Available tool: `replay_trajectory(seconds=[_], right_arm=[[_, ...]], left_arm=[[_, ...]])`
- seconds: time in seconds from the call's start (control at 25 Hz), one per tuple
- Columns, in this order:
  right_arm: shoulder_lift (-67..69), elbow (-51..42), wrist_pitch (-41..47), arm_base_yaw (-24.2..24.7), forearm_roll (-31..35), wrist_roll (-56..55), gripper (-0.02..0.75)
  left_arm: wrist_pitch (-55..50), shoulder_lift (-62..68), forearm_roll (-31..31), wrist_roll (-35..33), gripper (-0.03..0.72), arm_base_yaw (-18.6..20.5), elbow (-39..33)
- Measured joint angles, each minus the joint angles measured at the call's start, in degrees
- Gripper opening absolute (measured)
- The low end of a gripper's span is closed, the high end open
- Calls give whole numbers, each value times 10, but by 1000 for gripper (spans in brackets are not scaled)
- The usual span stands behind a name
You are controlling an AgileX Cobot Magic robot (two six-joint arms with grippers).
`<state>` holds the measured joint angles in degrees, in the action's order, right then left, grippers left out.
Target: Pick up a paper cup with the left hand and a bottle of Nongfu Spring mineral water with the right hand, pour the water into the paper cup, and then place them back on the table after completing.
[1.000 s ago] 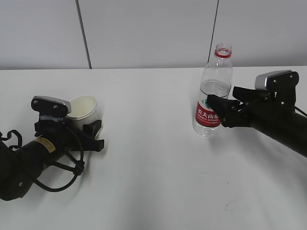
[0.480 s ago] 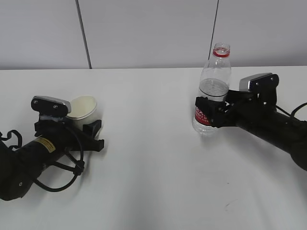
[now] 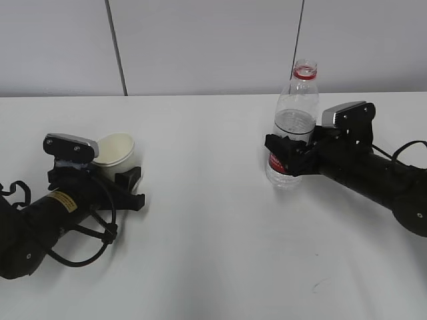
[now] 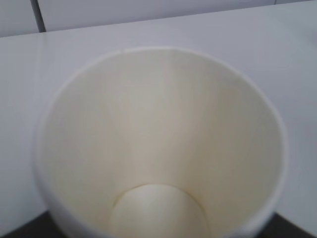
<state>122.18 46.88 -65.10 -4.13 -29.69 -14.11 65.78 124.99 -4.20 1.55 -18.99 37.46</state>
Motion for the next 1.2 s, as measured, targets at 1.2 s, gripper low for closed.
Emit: replay_trajectory(seconds=[1.2], right_arm=[[0, 0, 3, 0, 0, 0, 426]], left_arm=[[-3, 0, -183, 16, 374, -61, 18]])
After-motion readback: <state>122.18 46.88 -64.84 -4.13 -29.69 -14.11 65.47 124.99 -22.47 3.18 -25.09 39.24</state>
